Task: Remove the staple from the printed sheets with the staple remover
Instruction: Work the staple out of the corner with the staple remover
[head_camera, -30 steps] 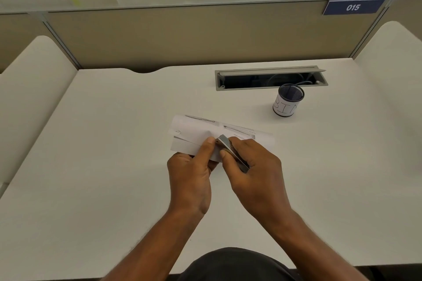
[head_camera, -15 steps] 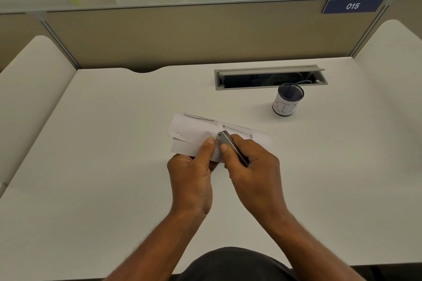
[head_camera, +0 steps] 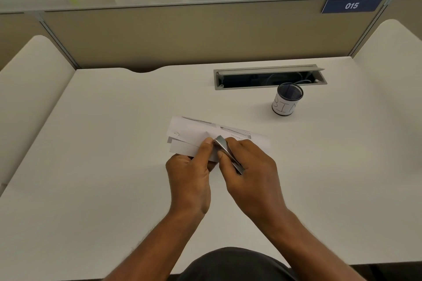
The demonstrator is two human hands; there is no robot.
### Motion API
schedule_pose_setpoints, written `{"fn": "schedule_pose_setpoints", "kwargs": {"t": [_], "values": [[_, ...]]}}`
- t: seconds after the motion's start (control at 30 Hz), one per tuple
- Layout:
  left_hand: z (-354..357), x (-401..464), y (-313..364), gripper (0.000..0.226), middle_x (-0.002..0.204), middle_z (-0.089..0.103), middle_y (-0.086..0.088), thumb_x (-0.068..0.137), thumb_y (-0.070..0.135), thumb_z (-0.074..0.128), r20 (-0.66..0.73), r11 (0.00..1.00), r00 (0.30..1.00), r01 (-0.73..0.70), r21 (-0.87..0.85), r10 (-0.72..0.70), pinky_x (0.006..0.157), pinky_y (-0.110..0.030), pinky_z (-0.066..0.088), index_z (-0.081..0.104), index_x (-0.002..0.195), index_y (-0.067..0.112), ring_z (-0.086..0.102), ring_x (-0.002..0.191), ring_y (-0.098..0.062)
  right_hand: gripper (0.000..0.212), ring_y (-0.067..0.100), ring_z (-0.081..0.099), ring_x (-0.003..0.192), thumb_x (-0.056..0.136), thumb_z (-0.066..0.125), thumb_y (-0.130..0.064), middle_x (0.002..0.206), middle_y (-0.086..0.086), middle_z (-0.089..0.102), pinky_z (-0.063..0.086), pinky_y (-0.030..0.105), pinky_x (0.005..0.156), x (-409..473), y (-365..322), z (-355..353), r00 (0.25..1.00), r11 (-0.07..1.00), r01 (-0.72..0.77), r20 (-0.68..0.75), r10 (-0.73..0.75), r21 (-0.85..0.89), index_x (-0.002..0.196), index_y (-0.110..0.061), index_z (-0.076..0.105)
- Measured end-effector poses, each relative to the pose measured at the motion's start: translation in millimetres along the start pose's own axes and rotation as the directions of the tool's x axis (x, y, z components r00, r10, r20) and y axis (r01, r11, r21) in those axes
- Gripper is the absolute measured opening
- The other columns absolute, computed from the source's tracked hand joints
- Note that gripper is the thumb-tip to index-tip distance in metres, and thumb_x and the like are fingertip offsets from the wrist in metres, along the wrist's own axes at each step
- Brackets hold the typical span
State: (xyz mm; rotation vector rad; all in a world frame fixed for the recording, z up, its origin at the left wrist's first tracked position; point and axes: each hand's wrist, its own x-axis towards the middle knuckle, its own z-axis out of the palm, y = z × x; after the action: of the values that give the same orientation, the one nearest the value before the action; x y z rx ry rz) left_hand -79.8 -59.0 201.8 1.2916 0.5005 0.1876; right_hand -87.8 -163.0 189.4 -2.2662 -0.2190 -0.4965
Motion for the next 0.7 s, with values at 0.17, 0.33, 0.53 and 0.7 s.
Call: {"fn": "schedule_pose_setpoints", "kwargs": {"t": [0.17,0.33,0.53,0.7], "values": [[2,1,2,0.014,0.088,0.080,0.006,0.087,0.019,0.074,0.000,1.000,1.000,-0.012,-0.002,0.012,0.090,-0.047,0.061,0.079,0.078,0.029,0.077,0.090,-0.022,0.011,0.004,0.051,0.068,0.095,0.060,-0.026,0.075,-0.018,0.053,0.039,0.010,0.062,2,-5,1,0.999,0.994,-0.043,-0.020,0.046,0.098,0.098,-0.019,0.068],[2,3,2,0.008,0.094,0.080,-0.002,0.088,0.017,0.074,-0.001,1.000,1.000,-0.008,-0.028,0.008,0.091,-0.050,0.059,0.078,0.086,0.023,0.077,0.092,-0.026,0.009,0.012,0.055,0.068,0.096,0.063,-0.022,0.068,-0.014,0.056,0.040,0.012,0.059,2,-10,0,0.993,0.973,-0.109,-0.017,0.115,0.204,0.087,-0.022,0.067],[2,1,-1,0.014,0.097,0.080,-0.002,0.089,0.014,0.072,0.011,0.999,1.000,-0.019,-0.048,0.019,0.090,-0.051,0.060,0.077,0.089,0.027,0.076,0.095,-0.024,0.008,0.016,0.063,0.072,0.095,0.063,-0.032,0.071,-0.013,0.066,0.056,0.035,0.061,5,-7,1,0.968,0.902,-0.243,0.022,0.252,0.357,0.092,-0.035,0.068],[1,3,3,0.018,0.089,0.080,0.004,0.090,0.013,0.072,-0.004,0.999,1.000,-0.020,-0.036,0.020,0.089,-0.048,0.061,0.078,0.080,0.027,0.077,0.090,-0.021,0.011,0.008,0.058,0.071,0.096,0.064,-0.024,0.069,-0.022,0.056,0.042,0.012,0.060,3,-5,-2,0.989,0.959,-0.145,0.019,0.145,0.244,0.088,-0.032,0.065]]}}
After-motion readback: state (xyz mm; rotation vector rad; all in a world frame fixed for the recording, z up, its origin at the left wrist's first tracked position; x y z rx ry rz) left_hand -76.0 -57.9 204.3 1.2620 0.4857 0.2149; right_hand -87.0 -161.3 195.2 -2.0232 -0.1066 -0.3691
